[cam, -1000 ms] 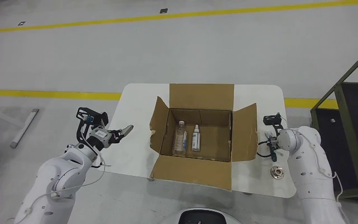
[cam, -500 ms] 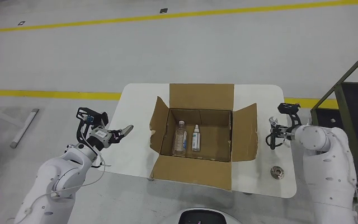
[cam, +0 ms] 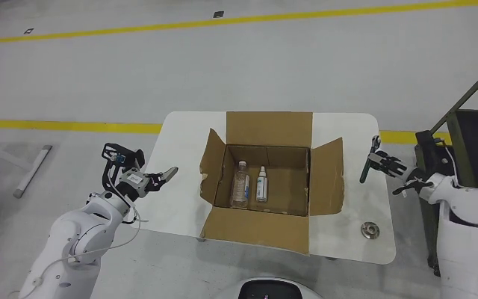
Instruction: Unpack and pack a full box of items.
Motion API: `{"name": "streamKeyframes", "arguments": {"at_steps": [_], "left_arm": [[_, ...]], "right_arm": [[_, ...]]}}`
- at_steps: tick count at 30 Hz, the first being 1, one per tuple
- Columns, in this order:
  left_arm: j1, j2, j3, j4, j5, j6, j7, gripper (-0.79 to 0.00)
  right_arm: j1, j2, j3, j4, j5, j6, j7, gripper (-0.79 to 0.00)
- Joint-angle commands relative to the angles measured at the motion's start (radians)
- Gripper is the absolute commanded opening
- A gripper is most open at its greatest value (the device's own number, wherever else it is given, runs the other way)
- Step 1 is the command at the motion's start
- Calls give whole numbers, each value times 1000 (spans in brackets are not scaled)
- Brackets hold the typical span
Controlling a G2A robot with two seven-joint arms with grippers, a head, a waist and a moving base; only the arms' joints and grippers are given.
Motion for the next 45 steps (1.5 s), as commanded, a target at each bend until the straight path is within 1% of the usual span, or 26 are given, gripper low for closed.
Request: {"name": "streamKeyframes", "arguments": {"at_steps": [1,10,13,18,21,27,31,33,35,38,43,45], "left_arm": [[0,0,0,0,0,0,0,0],[0,0,0,0,0,0,0,0],[0,0,0,0,0,0,0,0],[0,0,0,0,0,0,0,0],[0,0,0,0,0,0,0,0],[0,0,0,0,0,0,0,0],[0,0,0,0,0,0,0,0],[0,0,0,0,0,0,0,0],[0,0,0,0,0,0,0,0],[0,0,0,0,0,0,0,0],[0,0,0,0,0,0,0,0],[0,0,0,0,0,0,0,0]], "right_arm": [[1,1,-2,5,4,1,1,-785],[1,1,-2,5,4,1,1,-785],[-11,0,-21,-1,10,1,-39,-785],[0,9,-10,-4,122,-15,-61,-785],[6,13,1,-17,239,-24,-48,-785],[23,24,1,-104,436,-13,24,-785],[28,31,-19,-172,517,1,54,-785],[30,32,-49,-205,555,16,66,-785],[30,32,-93,-242,541,28,73,-785],[30,31,-181,-290,480,70,56,-785],[47,30,-337,-329,281,166,7,-785],[58,31,-397,-350,147,190,-25,-785]]}}
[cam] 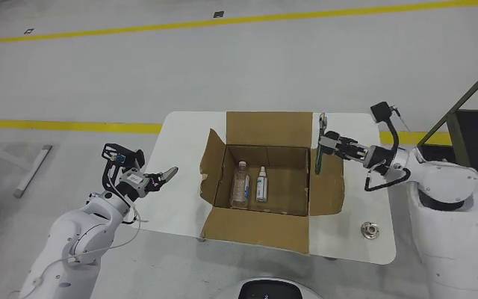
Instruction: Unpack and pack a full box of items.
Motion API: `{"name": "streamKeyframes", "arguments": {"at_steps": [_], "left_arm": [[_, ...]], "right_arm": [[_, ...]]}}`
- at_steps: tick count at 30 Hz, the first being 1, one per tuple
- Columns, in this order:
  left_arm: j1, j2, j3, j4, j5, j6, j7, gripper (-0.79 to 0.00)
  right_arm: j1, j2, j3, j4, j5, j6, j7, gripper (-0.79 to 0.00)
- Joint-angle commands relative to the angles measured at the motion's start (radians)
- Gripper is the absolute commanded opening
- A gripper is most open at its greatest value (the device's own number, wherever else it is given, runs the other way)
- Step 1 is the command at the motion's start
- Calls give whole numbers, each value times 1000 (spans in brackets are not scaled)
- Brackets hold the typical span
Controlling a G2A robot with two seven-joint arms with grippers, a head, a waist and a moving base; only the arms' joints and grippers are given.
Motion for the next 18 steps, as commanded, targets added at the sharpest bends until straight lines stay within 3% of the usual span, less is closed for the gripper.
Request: {"name": "streamKeyframes", "arguments": {"at_steps": [1,8,18], "left_arm": [[0,0,0,0,0,0,0,0],[0,0,0,0,0,0,0,0],[0,0,0,0,0,0,0,0]], "right_arm": [[6,-1,-65,-12,-135,29,-34,-785],[34,-10,-258,18,-436,117,-126,-785],[65,-33,-465,47,-702,328,-145,-785]]}}
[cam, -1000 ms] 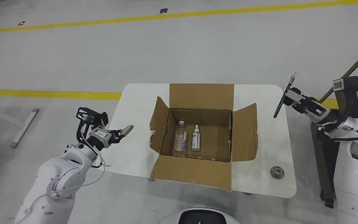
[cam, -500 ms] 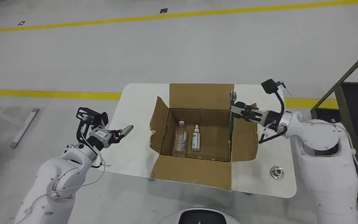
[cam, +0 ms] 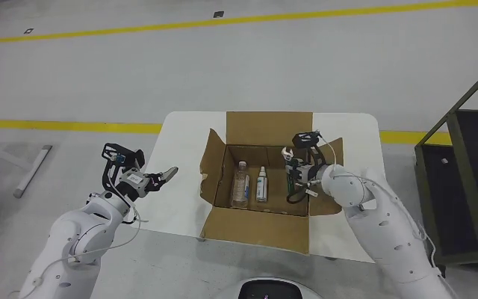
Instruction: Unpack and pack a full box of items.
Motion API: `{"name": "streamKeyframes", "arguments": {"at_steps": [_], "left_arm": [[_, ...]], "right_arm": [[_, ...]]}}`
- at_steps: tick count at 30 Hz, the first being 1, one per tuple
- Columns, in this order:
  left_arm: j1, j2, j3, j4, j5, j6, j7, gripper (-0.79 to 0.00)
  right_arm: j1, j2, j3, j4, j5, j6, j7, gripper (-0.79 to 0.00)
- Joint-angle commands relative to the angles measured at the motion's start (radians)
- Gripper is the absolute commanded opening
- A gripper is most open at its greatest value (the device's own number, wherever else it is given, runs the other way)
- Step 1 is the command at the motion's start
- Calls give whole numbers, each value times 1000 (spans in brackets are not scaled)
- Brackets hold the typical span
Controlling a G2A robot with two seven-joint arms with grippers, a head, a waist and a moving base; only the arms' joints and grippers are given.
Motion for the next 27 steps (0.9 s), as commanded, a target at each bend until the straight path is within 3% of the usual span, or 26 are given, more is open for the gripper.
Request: {"name": "streamKeyframes", "arguments": {"at_steps": [1,12,15,20,27], "left_arm": [[0,0,0,0,0,0,0,0],[0,0,0,0,0,0,0,0],[0,0,0,0,0,0,0,0],[0,0,0,0,0,0,0,0],[0,0,0,0,0,0,0,0]], "right_arm": [[1,-1,-7,0,-14,23,4,-785],[1,-1,-7,0,-14,23,4,-785],[-25,0,-33,-33,-90,24,-23,-785],[-35,-21,-108,-55,-76,112,-40,-785],[94,-90,-286,116,-42,314,-28,-785]]}}
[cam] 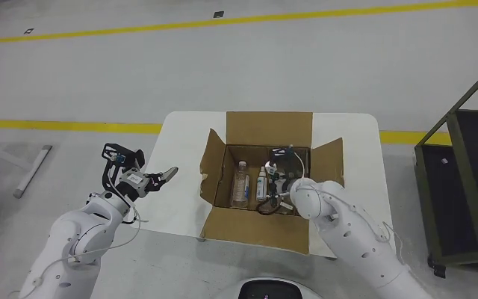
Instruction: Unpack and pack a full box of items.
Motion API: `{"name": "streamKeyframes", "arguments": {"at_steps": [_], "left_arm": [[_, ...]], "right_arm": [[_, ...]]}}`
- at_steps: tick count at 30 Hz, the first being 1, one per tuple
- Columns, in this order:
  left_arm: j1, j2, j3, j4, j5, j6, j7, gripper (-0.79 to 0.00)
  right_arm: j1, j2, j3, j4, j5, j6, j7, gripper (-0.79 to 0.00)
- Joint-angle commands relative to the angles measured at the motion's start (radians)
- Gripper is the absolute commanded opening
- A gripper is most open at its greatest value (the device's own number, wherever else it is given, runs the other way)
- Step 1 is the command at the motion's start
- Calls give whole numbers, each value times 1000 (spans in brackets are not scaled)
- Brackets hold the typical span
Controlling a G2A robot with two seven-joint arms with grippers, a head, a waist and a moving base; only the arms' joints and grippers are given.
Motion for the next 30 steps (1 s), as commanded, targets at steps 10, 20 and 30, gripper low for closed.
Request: {"name": "streamKeyframes", "arguments": {"at_steps": [10,20,30], "left_arm": [[0,0,0,0,0,0,0,0],[0,0,0,0,0,0,0,0],[0,0,0,0,0,0,0,0]], "right_arm": [[190,-124,-207,319,54,216,-33,-785],[247,-201,-267,508,86,292,-105,-785],[289,-264,-300,650,116,274,-130,-785]]}}
